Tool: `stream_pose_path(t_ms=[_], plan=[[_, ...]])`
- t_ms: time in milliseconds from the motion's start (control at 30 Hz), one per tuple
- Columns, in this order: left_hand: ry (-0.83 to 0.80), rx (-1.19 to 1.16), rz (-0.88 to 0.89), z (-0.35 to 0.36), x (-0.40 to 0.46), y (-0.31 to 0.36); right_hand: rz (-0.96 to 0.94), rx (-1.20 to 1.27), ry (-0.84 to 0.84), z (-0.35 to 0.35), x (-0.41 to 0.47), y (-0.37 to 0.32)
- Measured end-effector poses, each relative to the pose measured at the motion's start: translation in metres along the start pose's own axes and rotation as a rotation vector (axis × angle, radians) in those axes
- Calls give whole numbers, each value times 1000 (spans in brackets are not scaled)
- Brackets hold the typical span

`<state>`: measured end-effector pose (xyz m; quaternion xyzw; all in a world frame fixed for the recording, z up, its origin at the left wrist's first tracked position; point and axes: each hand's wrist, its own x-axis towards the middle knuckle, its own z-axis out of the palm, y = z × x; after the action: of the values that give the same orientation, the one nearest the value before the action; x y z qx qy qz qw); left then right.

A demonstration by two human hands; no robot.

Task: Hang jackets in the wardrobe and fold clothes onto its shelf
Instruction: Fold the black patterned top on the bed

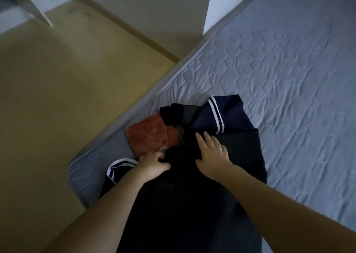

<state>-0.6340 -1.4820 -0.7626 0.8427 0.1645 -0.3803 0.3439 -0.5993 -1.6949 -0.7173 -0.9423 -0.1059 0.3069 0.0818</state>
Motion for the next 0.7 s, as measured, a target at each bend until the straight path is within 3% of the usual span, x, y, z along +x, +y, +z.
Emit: stream_pose_path(t_ms=[100,167,267,367,467,533,700], plan=[[49,172,83,11,-14,-2,-49,-211,-60,-6,8,2],[156,108,196,16,-37,2,-100,-262,-92,-15,-2,-1],[370,-149,327,19,-85,18,-228,-262,68,-38,-29,2],[335,-215,293,22,-135,45,-349,-270,204,-80,-73,23],[78,-97,196,31,-180,76,-380,-291,162,-119,-127,68],[9,40,124,44,-206,99,-372,-331,168,-136,-168,103],[273,439,185,64,-304,197,-258,-467,281,-174,-267,164]])
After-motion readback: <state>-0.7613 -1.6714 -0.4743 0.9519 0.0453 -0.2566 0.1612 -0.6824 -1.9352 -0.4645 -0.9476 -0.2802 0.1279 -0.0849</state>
